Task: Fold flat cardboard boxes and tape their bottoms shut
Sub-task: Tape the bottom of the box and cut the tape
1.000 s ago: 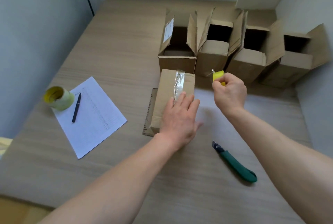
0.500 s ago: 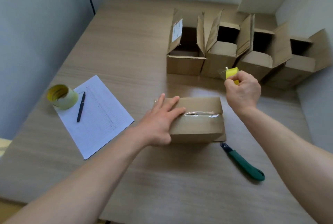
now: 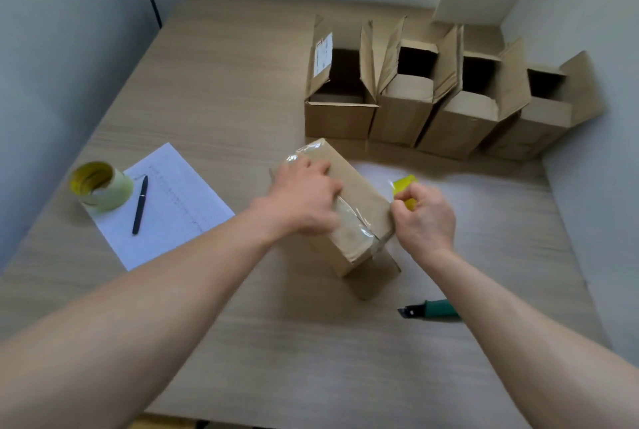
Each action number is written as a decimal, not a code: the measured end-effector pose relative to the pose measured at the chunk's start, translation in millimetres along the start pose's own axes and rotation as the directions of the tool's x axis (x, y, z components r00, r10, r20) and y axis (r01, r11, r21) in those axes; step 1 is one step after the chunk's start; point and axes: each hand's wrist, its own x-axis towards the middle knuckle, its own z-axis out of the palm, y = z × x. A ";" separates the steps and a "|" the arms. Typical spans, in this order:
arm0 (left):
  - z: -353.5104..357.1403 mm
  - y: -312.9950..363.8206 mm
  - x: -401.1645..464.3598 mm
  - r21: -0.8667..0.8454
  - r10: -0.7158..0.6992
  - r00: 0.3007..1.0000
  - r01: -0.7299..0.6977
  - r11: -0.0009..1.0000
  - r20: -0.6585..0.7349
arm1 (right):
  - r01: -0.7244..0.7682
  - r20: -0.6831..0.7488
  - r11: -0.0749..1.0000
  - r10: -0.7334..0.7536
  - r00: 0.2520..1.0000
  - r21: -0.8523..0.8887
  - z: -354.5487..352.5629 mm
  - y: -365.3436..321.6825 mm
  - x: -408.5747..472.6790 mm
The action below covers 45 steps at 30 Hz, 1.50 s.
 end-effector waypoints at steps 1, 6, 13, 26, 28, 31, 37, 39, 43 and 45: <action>6.9 17.4 -4.0 -0.076 -0.094 0.995 0.097 0.992 0.039 | -0.012 0.010 1.000 0.012 1.000 0.006 1.9 -0.2 -1.4; 49.9 68.9 -20.1 -0.092 -0.291 0.954 0.283 0.955 -0.079 | -0.043 0.033 0.998 0.042 0.999 0.038 2.9 0.5 -1.5; 56.9 91.6 -17.5 -0.049 -0.288 0.952 0.284 0.958 -0.102 | -0.056 0.088 0.998 0.053 0.995 0.027 1.1 -0.3 1.4; 22.4 31.1 -39.5 -0.269 0.019 0.985 -0.064 0.961 -0.169 | 0.462 0.316 0.887 -0.434 0.844 -0.018 -58.5 17.9 -20.8; 25.3 59.7 -55.7 -0.525 -0.075 0.931 -0.134 0.840 -0.358 | 0.519 0.390 0.855 -0.472 0.791 -0.019 -67.4 20.9 -25.2; 39.7 96.6 -75.5 -0.681 -0.185 0.893 -0.164 0.714 -0.410 | 0.542 0.465 0.837 -0.510 0.723 0.076 -74.1 21.6 -34.1; 57.6 128.8 -95.4 -0.805 -0.408 0.788 -0.177 0.567 -0.461 | 0.463 0.607 0.864 -0.478 0.635 0.195 -76.5 22.5 -42.3; 57.8 131.5 -100.1 -0.878 -0.509 0.770 -0.133 0.460 -0.384 | 0.242 0.692 0.929 -0.371 0.619 0.281 -75.3 22.8 -44.4; 59.3 128.2 -107.4 -0.956 -0.587 0.802 0.078 0.284 -0.109 | 0.033 0.784 0.948 -0.281 0.553 0.316 -71.1 25.1 -56.2; 60.2 122.5 -110.5 -0.962 -0.570 0.821 0.166 0.215 0.014 | -0.001 0.812 0.958 -0.242 0.532 0.287 -69.9 24.5 -60.8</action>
